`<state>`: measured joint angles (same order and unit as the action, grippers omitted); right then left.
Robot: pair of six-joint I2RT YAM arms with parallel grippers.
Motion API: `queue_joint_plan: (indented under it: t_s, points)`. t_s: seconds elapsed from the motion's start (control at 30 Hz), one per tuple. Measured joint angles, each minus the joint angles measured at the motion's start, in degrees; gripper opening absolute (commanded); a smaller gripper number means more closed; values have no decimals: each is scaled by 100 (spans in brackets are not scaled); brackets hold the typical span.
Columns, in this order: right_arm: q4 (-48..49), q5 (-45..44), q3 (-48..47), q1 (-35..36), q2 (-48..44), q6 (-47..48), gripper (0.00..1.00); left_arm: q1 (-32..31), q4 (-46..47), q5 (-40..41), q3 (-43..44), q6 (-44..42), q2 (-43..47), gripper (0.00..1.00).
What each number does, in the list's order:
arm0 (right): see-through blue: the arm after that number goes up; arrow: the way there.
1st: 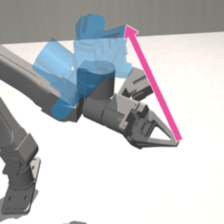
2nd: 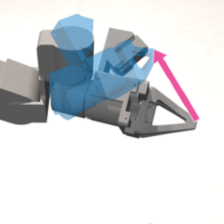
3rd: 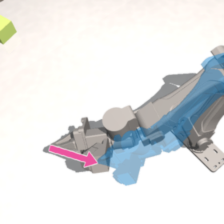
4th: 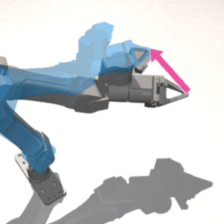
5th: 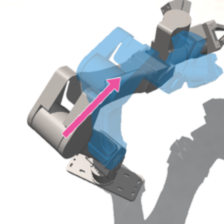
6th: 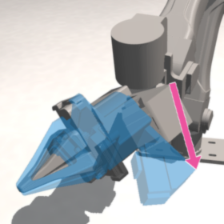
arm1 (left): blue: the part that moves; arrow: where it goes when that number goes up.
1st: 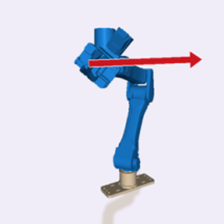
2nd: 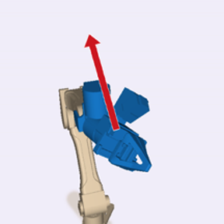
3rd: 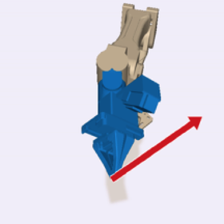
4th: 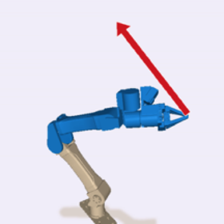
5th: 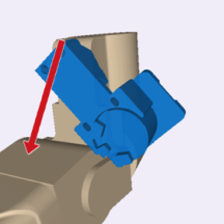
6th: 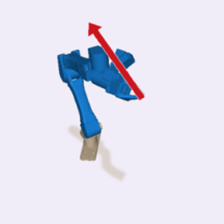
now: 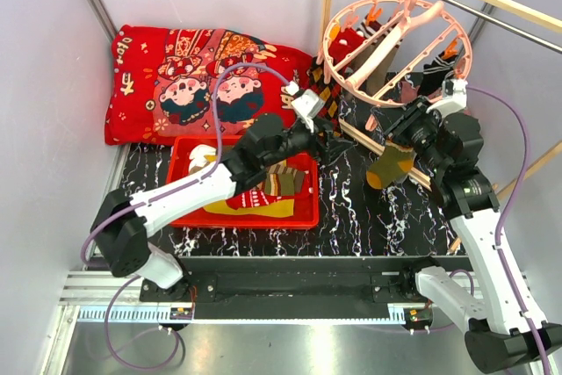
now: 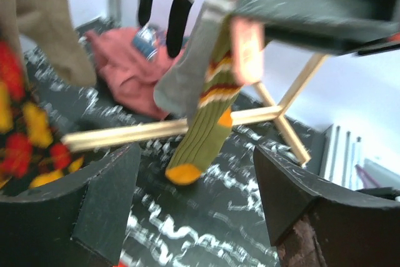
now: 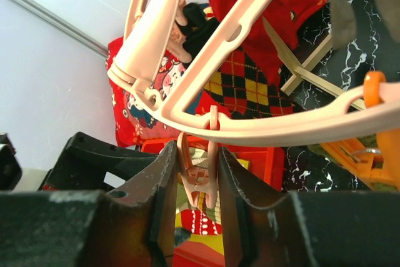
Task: Clip the socks to the hanger
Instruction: Open the clamp at the hanger, then pick up the sock from the bin.
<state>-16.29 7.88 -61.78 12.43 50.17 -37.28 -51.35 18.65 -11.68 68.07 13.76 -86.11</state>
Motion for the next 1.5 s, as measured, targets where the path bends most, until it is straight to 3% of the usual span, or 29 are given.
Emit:
queue_joint_plan:
  t_s: [0.43, 0.8, 0.93, 1.23, 1.5]
  points:
    - [339, -138, 299, 0, -129, -278, 0, 481, -2997, 791, -107, -802, 374, 68]
    - [363, -138, 299, 0, -133, -293, 0, 485, -5243, 1578, 531, -1808, -1084, 56]
    - [361, -138, 299, 0, -133, -293, 0, 485, -5641, 1709, 901, -1886, -1519, 50]
    - [361, -140, 299, 0, -136, -282, 0, 411, -6129, 1888, 1628, -2004, -2339, 46]
    - [361, -138, 299, 0, -138, -267, 0, 334, -6446, 1978, 1858, -2046, -2946, 27]
